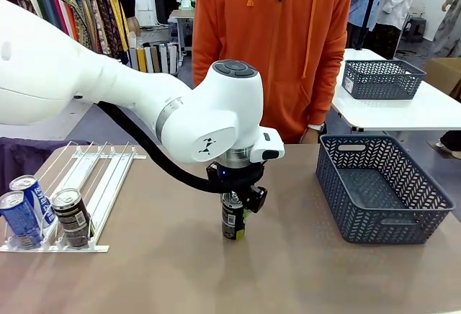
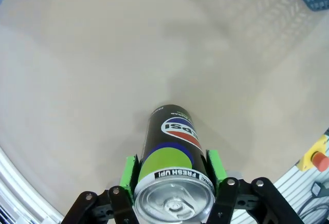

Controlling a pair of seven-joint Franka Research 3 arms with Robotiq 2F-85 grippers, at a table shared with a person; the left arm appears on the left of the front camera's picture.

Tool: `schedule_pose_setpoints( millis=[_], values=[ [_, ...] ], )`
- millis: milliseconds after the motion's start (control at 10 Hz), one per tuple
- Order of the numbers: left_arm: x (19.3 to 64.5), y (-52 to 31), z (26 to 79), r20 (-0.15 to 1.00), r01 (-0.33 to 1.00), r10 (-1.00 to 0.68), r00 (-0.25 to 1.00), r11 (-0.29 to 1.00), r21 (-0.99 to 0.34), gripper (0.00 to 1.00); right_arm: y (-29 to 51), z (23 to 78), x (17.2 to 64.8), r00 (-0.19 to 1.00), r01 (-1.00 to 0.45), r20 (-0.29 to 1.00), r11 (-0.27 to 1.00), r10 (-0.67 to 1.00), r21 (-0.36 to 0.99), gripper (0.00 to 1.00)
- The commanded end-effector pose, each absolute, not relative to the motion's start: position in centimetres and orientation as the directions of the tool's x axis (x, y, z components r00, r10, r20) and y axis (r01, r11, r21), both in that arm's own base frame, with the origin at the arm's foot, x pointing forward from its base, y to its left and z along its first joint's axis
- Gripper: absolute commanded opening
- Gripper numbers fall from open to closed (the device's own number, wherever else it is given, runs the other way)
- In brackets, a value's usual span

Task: Retrieve and store the cans from the dispenser.
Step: Pick up one can from the Automatic Can Dispenser and place it in the middle of the table.

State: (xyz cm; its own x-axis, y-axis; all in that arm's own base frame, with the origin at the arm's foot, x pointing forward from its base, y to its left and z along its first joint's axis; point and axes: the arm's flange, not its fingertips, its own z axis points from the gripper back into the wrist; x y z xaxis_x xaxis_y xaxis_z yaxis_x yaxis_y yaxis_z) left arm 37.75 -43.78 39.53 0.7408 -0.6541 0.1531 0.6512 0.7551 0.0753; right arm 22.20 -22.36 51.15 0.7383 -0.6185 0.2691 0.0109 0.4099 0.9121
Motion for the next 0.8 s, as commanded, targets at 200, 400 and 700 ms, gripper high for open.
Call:
schedule_pose_setpoints(
  millis=[200,400,700],
  values=[
    [37.4,-43.0,43.8,0.269,0.608,-0.609,0.746,0.788,0.096,1.0,-22.4,51.2,22.4,0.728,-0.028,0.294,0.402,-0.62,0.915,1.0],
    [35.3,-39.8,51.3,0.411,0.543,-0.523,0.746,0.836,0.077,1.0,-22.4,51.2,22.4,0.728,-0.028,0.294,0.402,-0.62,0.915,1.0],
    [32.7,-27.4,59.5,0.391,0.433,-0.367,0.844,0.896,-0.093,1.0,-22.4,51.2,22.4,0.728,-0.028,0.294,0.402,-0.62,0.915,1.0]
  ],
)
